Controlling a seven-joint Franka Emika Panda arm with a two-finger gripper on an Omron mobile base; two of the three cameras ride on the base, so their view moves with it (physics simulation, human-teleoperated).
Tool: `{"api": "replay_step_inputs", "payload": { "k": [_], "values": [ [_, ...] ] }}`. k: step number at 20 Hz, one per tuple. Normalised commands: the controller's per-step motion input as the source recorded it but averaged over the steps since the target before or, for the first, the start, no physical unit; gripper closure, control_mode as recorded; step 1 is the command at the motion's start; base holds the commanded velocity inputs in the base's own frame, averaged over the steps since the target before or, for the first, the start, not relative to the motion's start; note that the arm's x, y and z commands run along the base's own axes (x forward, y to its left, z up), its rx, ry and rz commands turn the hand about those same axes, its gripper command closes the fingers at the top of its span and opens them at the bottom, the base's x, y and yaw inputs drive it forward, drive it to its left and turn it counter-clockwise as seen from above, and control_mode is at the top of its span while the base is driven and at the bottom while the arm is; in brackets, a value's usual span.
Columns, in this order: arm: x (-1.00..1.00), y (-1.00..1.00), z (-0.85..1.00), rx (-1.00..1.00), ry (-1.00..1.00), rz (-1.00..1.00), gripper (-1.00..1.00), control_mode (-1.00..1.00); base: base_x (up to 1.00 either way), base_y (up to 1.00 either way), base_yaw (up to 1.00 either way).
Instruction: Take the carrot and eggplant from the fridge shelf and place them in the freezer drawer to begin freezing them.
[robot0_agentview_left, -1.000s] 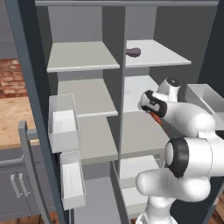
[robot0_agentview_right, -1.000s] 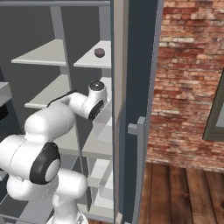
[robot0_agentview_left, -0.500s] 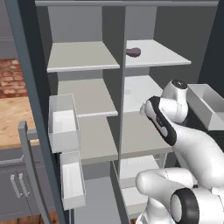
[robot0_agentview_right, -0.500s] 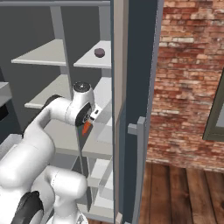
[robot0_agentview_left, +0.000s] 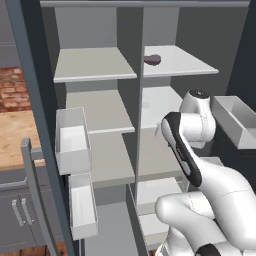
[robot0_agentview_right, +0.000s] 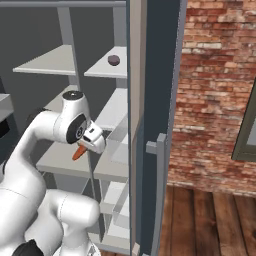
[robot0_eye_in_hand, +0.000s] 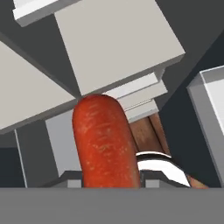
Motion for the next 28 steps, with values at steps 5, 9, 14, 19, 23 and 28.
{"api": "replay_step_inputs", "payload": {
  "k": [5, 9, 14, 19, 23, 28],
  "values": [
    [-0.25, 0.16, 0.0, 0.0, 0.09, 0.0, 1.0, 1.0, -0.34, 0.16, 0.0],
    [0.0, 0.0, 0.0, 0.0, 0.0, 0.0, 1.0, 1.0, -0.99, 0.39, 0.0],
    [0.0, 0.0, 0.0, 0.0, 0.0, 0.0, 1.0, 1.0, -0.91, 0.29, 0.0],
    [0.0, 0.0, 0.0, 0.0, 0.0, 0.0, 1.0, 1.0, -0.53, 0.23, 0.0],
    [0.0, 0.0, 0.0, 0.0, 0.0, 0.0, 1.0, 1.0, -0.06, 0.2, 0.0],
    [0.02, 0.17, -0.44, 0.0, 0.09, 0.0, 1.0, -1.0, 0.0, 0.11, 0.0]
  ]
}}
